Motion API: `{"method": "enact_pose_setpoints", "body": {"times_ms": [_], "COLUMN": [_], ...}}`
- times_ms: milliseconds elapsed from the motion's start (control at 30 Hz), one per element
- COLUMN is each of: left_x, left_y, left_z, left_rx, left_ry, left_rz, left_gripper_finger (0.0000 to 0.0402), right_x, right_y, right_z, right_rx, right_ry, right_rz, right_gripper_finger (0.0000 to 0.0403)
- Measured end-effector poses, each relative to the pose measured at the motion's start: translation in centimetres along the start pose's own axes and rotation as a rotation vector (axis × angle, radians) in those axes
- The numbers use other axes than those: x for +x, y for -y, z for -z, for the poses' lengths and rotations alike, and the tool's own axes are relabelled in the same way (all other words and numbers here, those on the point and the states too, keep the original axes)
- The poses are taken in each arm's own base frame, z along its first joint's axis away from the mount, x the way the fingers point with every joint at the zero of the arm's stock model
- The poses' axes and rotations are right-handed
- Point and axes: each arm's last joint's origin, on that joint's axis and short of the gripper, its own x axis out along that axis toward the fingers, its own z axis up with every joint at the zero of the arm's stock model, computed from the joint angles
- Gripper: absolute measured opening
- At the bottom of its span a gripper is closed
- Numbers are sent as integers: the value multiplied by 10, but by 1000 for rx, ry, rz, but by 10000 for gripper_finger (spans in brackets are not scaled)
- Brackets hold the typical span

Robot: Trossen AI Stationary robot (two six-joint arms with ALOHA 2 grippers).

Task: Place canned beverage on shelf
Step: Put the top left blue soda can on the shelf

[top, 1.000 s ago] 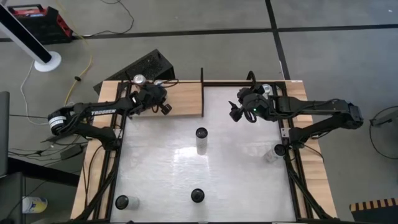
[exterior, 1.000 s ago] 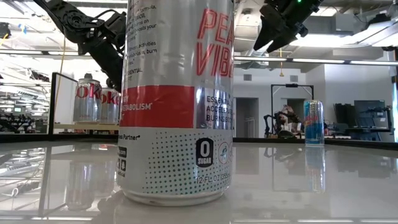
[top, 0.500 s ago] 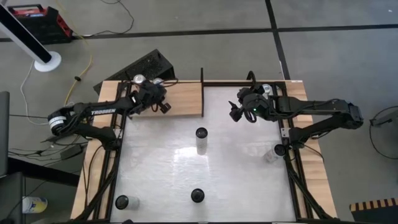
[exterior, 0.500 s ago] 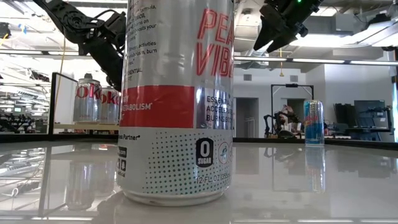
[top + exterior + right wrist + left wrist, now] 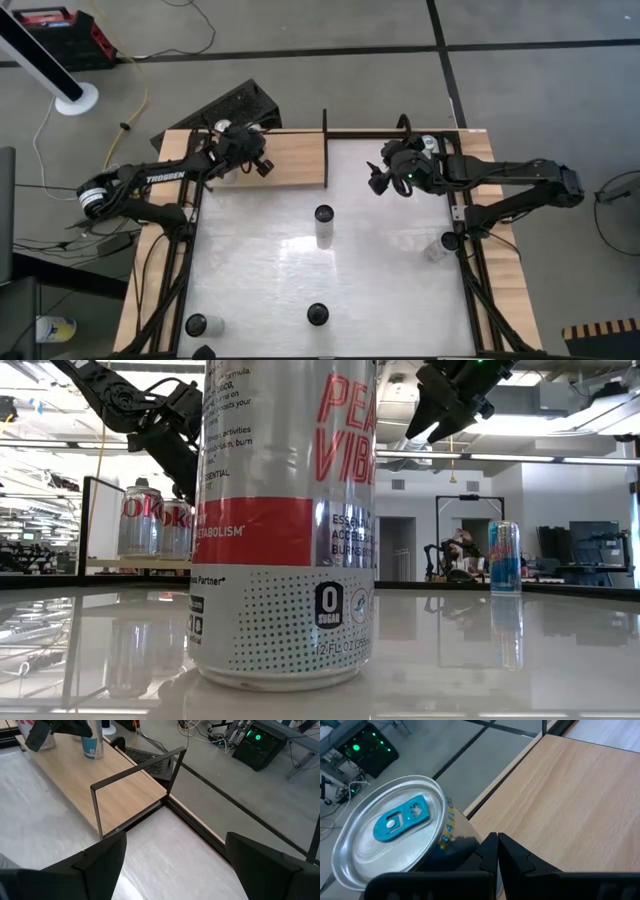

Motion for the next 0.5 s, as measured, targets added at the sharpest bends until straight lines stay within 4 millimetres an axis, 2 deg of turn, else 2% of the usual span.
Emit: {"method": "enact_pose_setpoints", "body": {"times_ms": [333, 500], "left_x": [0, -2], "left_y": [-1, 1], "left_z": [-3, -12], "left_rx": [-2, 28], "left_ry": [25, 22], "left_rz": [7, 53], "left_gripper_finger": [0, 0], "right_x": [0, 0], "right_y": [0, 0], "right_z": [0, 0], "right_rx": [-3, -16], "right_ry": [0, -1], "right_rz": [0, 0], "right_gripper_finger": [363, 363]}}
